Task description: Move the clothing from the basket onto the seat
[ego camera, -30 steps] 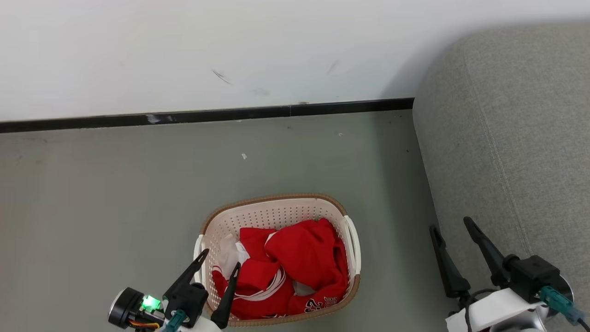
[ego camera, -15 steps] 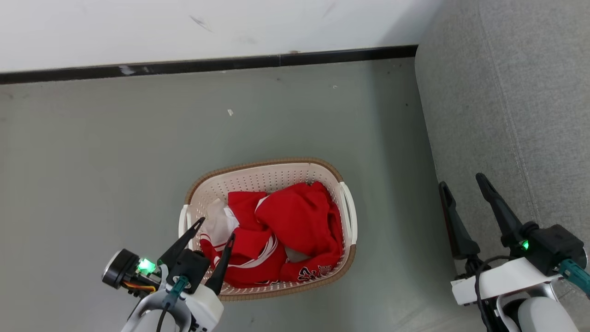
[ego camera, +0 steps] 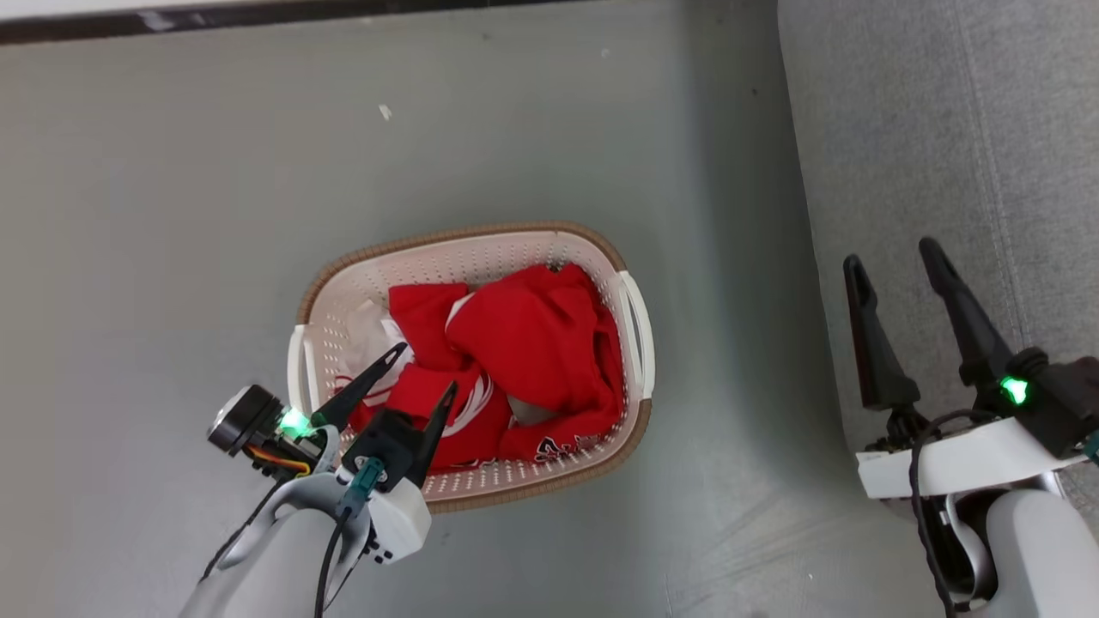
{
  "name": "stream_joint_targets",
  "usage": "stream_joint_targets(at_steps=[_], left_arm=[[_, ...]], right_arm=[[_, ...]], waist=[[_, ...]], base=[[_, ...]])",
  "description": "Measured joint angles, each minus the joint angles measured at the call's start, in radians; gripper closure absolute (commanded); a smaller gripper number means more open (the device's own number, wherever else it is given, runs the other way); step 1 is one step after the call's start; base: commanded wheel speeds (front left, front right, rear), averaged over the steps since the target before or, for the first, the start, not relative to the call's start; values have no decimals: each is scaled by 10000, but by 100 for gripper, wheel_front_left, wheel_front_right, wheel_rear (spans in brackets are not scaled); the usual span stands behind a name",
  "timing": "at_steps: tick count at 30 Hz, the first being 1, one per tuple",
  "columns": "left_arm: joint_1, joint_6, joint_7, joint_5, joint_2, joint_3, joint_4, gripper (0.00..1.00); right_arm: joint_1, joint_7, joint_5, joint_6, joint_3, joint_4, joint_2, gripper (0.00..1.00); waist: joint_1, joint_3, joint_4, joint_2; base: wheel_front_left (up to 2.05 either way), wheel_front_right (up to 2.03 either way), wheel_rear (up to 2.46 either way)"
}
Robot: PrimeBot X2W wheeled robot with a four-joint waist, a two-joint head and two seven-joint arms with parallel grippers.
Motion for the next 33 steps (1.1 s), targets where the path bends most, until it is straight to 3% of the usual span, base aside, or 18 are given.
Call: stream_joint_targets(at_steps=[33], left_arm=[[-2395,92,-2,1170,265,-569,2725,0]], right_arm=[[-1838,-2,245,0,-353,-514,-4,0]], waist=[[0,2689,-998,0]], base=[[0,0,0]])
